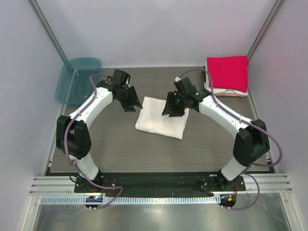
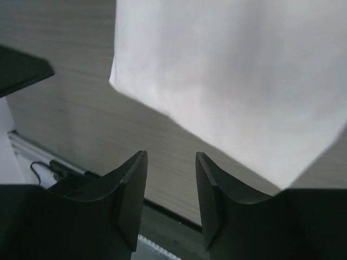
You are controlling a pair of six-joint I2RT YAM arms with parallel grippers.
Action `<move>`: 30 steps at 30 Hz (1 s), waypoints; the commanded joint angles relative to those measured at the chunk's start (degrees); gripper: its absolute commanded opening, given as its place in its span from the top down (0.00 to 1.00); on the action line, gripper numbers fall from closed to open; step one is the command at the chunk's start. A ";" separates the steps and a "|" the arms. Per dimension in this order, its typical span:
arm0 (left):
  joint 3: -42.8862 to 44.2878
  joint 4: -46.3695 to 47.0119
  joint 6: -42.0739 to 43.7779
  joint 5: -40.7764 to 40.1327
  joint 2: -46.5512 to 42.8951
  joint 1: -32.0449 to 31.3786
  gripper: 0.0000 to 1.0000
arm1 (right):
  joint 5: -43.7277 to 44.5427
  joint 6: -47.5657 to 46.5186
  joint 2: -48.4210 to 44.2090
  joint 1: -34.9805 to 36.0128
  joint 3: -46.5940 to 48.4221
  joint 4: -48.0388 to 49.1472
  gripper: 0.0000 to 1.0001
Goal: Fold and stack the t-shirts
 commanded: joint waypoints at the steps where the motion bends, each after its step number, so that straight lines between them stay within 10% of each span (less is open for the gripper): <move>1: -5.64 9.91 -3.03 3.62 -0.05 -2.57 0.56 | -8.45 8.27 0.33 2.23 -9.01 11.85 0.56; 30: -23.14 14.68 4.70 -9.38 3.91 -8.73 0.68 | 2.43 6.44 -5.90 1.00 -33.03 12.16 0.61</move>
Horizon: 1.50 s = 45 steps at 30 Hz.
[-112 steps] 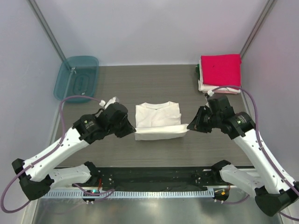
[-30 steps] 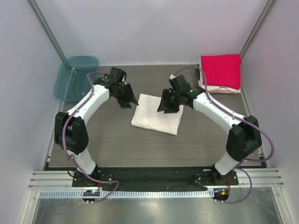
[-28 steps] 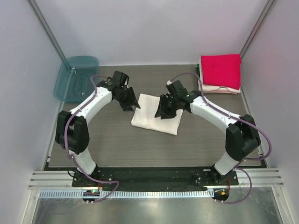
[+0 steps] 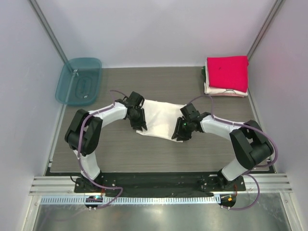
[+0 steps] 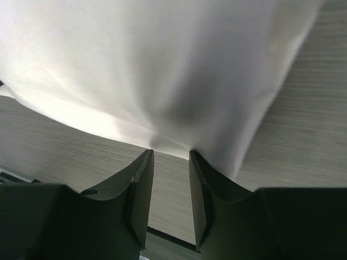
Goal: Fold and stack the t-shirts
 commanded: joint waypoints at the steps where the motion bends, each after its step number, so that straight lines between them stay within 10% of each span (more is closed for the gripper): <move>1: -5.92 -1.50 0.64 -5.03 -2.35 0.21 0.68 | 6.20 -1.69 -4.29 0.19 -0.88 -8.19 0.61; 13: -8.76 -11.93 -4.38 -8.81 -18.85 0.03 0.62 | 14.65 -5.29 -11.59 0.19 2.98 -19.89 0.57; 24: 5.31 -31.54 3.43 -22.07 -29.68 -0.06 0.46 | -0.20 -12.24 -5.63 -5.86 16.15 -14.45 0.07; 45: -10.68 -25.40 5.29 -38.26 -55.53 0.12 0.30 | -4.95 -16.11 25.75 -14.13 29.44 1.28 0.19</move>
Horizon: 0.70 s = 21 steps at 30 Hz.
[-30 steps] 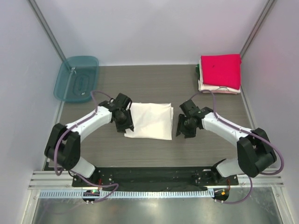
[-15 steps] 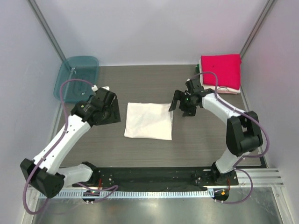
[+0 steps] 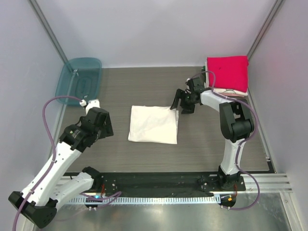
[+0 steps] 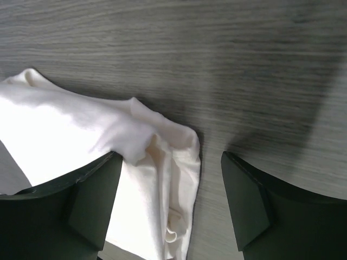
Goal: Fold and stack the t-shirts
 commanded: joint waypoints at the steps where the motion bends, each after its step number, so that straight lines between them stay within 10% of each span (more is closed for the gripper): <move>1: 0.00 2.82 -0.02 -3.46 0.62 0.10 0.30 | -0.45 -0.76 3.90 -0.15 0.37 3.58 0.20; 6: 0.09 2.20 -0.29 -3.99 1.68 0.18 0.30 | -3.44 1.69 4.78 -0.06 -3.40 8.57 0.35; 16: -0.35 2.64 -0.46 -4.16 1.77 1.59 0.31 | -12.23 6.53 3.56 -0.14 -11.94 20.19 0.99; 21: -0.52 2.73 -0.81 -4.60 1.42 1.59 0.31 | -9.00 0.22 -2.06 -0.15 -7.20 9.24 0.99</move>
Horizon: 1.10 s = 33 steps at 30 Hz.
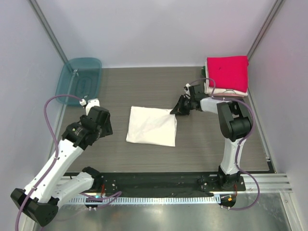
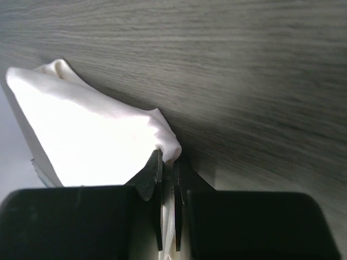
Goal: Fold and stack the t-shirts
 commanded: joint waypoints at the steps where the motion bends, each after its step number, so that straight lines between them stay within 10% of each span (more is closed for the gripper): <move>1: -0.24 1.94 -0.84 -2.13 -0.48 0.30 0.31 | 6.89 -6.54 -5.04 0.49 3.23 -12.37 0.99; 11: -0.33 1.67 -1.54 -3.45 -1.19 0.39 0.31 | 27.56 -16.57 -18.05 -1.00 14.57 -29.87 0.99; 33: -0.42 1.67 -1.54 -3.01 -0.57 0.39 0.33 | 42.79 -30.37 -21.75 -4.08 47.44 -38.41 0.99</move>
